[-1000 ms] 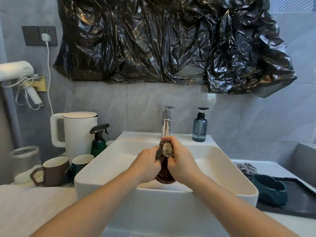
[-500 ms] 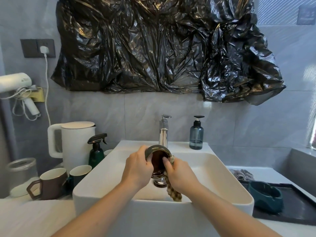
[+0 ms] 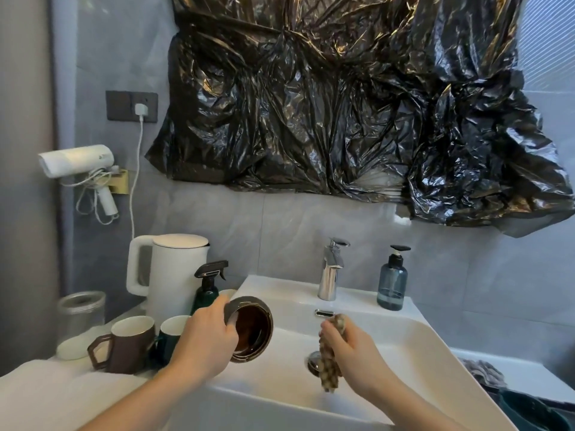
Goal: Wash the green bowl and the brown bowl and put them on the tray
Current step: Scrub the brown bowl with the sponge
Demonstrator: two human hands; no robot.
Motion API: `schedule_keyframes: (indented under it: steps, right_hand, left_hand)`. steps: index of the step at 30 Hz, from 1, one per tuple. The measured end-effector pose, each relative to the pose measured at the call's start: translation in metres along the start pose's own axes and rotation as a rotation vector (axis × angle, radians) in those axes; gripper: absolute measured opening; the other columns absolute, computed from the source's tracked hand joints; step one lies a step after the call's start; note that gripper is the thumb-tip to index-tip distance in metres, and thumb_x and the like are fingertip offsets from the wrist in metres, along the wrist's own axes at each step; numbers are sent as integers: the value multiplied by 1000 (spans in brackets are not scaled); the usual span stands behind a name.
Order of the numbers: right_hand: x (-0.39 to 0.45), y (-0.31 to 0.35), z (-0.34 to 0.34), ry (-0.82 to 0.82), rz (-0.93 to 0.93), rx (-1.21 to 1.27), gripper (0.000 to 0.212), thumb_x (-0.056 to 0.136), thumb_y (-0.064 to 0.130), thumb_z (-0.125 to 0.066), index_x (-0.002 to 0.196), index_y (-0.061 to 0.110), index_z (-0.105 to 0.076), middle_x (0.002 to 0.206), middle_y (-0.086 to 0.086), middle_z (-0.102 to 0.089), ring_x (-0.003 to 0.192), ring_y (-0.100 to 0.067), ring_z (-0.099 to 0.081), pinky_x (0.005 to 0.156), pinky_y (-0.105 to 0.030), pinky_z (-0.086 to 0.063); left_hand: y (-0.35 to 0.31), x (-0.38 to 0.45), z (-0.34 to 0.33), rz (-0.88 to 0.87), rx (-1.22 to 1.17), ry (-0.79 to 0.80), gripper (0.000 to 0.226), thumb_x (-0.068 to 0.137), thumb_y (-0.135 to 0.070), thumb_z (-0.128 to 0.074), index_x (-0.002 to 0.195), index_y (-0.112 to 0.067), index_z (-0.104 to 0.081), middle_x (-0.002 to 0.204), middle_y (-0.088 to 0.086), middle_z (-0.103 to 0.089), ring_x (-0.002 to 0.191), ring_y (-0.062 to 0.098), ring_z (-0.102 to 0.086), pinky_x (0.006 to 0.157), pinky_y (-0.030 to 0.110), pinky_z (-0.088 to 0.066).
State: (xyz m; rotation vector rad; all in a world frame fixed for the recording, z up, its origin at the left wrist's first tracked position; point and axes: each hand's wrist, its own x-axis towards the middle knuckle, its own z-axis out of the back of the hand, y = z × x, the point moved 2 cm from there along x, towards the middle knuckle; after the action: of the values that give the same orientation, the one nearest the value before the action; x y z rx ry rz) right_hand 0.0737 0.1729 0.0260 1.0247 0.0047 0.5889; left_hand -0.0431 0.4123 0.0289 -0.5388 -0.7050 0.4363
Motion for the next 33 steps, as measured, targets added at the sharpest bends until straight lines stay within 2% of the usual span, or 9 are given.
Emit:
schedule_keyframes:
  steps: [3,5,8,14,17,21,23,29,33]
  right_hand:
    - [20,5,-9,48,62,54,7,103,30,-49,106,27,-54,91,-2,-70,76,-17,-65,77,-36,-54]
    - [41,10,-14,18,129,7,10,96,28,-50,105,32,-50,87,0,-66,69,-18,-58,71,-41,-54]
    - [78,23,-28,-36,175,-257,12,97,27,-54,108,27,-49,92,6,-60,76,-12,-55,64,-28,-42]
    - [162,33,-60,-145,185,-402,23,96,31,-64,111,14,-59,109,-2,-56,101,-24,-55,81,-29,-34]
    - [198,35,-71,-193,150,-324,35,95,34,-68,118,9,-61,120,-11,-59,110,-30,-58,88,-32,-41]
    - [216,19,-87,-18,-27,-396,72,95,48,-66,151,11,-40,147,-12,-46,129,-33,-52,105,-42,-47]
    - [214,7,-91,27,-41,-511,75,96,52,-63,154,12,-35,151,-12,-43,133,-33,-49,108,-42,-43]
    - [191,0,-78,-33,38,-551,93,87,64,-67,157,16,-28,159,-6,-34,136,-30,-49,108,-42,-46]
    - [155,15,-68,-10,113,-547,77,94,43,-66,157,18,-29,161,-5,-32,138,-27,-47,114,-39,-41]
  left_hand:
    - [9,-3,0,38,-70,2,11,108,-30,-54,107,-25,-63,86,-8,-69,80,17,-67,75,38,-60]
    - [8,-3,3,68,-152,-17,15,107,-29,-53,94,-28,-60,85,-7,-68,78,21,-68,72,47,-63]
    - [15,-1,3,109,-182,-12,18,107,-31,-52,91,-28,-58,85,-5,-68,80,25,-69,73,51,-64]
    - [19,4,-6,93,-150,66,13,109,-32,-52,97,-32,-59,84,-15,-64,81,8,-63,76,33,-57]
    - [22,7,-7,106,-167,86,13,109,-34,-51,100,-33,-60,88,-16,-64,82,7,-64,78,38,-64]
    - [23,9,-9,108,-166,105,11,109,-35,-51,106,-32,-62,93,-15,-65,86,7,-63,82,35,-62]
    - [23,9,-10,102,-155,115,11,109,-35,-51,109,-32,-62,95,-15,-65,88,7,-63,83,32,-59]
    - [24,10,-11,112,-141,129,11,109,-35,-51,108,-32,-61,98,-14,-66,92,11,-63,86,34,-58]
    - [20,10,-11,114,-135,192,15,109,-35,-52,118,-31,-63,106,-10,-69,97,11,-65,87,29,-57]
